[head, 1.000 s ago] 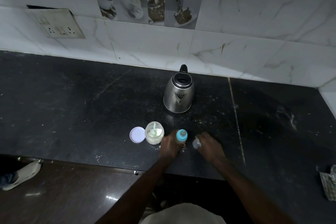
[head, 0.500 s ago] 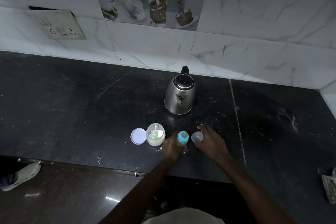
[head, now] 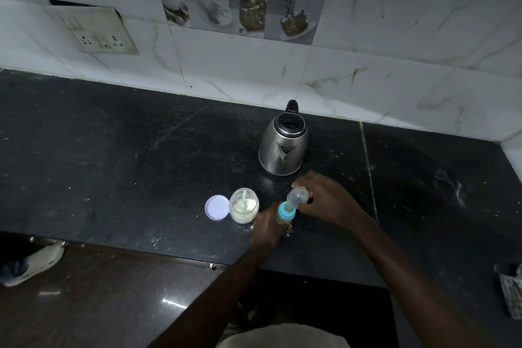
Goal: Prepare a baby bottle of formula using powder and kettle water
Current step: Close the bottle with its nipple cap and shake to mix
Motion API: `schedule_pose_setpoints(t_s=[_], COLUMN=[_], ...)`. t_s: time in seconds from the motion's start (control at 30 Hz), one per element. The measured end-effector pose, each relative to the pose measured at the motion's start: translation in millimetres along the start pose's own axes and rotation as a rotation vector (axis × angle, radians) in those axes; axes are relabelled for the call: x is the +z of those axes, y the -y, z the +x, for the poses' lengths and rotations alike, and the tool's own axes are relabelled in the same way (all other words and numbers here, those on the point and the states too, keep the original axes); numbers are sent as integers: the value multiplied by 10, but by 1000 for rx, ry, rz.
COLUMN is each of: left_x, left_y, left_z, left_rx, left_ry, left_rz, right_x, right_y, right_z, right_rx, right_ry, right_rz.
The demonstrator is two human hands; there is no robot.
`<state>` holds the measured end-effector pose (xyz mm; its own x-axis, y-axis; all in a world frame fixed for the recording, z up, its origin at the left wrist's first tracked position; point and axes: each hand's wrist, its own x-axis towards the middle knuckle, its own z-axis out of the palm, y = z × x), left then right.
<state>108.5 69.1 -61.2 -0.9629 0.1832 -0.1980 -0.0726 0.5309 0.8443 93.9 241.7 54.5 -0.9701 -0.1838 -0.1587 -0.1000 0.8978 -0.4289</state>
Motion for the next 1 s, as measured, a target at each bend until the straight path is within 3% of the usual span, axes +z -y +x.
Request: schedule_pose_setpoints(t_s=[0.2,0.47,0.87,1.0], left_x=[4,-8,34,32], left_y=[12,27,34,65], left_z=[1,-14,11,19], left_rx=[11,36,10,33], left_ry=[-3,-4,5,-7], left_rz=[-17,-60,-114,-149], right_x=[158,334,523,551], right_y=[141,83,-10,-4], right_z=[45,171,224,233], right_rx=[-50,-36,-66,0], right_ry=[181,256,226,355], right_rz=[-120,-188,-325,-410])
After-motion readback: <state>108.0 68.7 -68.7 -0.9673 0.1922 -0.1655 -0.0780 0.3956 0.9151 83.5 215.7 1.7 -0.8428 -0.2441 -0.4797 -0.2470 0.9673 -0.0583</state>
